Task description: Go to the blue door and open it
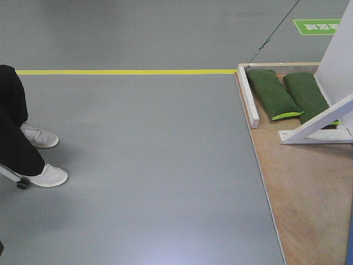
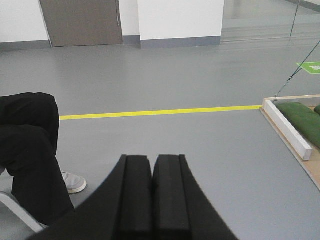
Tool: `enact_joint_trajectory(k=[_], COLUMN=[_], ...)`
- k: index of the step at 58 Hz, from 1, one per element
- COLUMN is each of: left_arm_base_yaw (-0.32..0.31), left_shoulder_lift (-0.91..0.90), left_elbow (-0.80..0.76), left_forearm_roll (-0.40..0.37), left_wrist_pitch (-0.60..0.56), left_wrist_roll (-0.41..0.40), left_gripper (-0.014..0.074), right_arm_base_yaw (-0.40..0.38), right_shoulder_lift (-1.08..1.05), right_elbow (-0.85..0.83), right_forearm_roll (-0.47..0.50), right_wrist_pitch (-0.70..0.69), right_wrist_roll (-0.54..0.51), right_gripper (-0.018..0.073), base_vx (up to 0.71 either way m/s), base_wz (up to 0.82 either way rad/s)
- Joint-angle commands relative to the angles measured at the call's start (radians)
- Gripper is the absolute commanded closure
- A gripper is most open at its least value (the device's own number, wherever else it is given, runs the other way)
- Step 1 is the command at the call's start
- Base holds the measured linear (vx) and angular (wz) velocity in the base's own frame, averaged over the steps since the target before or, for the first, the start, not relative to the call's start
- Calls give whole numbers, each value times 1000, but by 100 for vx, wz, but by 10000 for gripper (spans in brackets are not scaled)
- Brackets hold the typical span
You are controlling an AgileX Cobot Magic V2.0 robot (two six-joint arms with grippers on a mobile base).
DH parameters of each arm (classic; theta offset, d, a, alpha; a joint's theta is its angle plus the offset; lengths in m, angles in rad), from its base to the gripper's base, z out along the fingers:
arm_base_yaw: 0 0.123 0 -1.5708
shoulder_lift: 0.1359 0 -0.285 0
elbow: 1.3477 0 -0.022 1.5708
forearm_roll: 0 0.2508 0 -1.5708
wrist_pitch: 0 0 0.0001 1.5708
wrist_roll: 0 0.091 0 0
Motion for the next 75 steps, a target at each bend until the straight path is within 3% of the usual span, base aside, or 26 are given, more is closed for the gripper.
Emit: enact_joint_trajectory(k=[1, 75], left_arm_base_yaw=[-7, -7], left_shoulder_lift=[-13, -13], left_elbow=[-26, -26], left_forearm_roll=[-2, -2], left_wrist_pitch=[-85, -85], left_wrist_roll=[-7, -7], left_gripper=[524, 524], right_arm_base_yaw=[39, 566], right_shoulder_lift=[-73, -74], right_elbow=[-43, -411], right_forearm_roll=[123, 122], right_wrist_pitch=[127, 126], right_wrist_roll=[-7, -8], right_gripper=[547, 547], base_vx=[0, 0], base_wz=[0, 0])
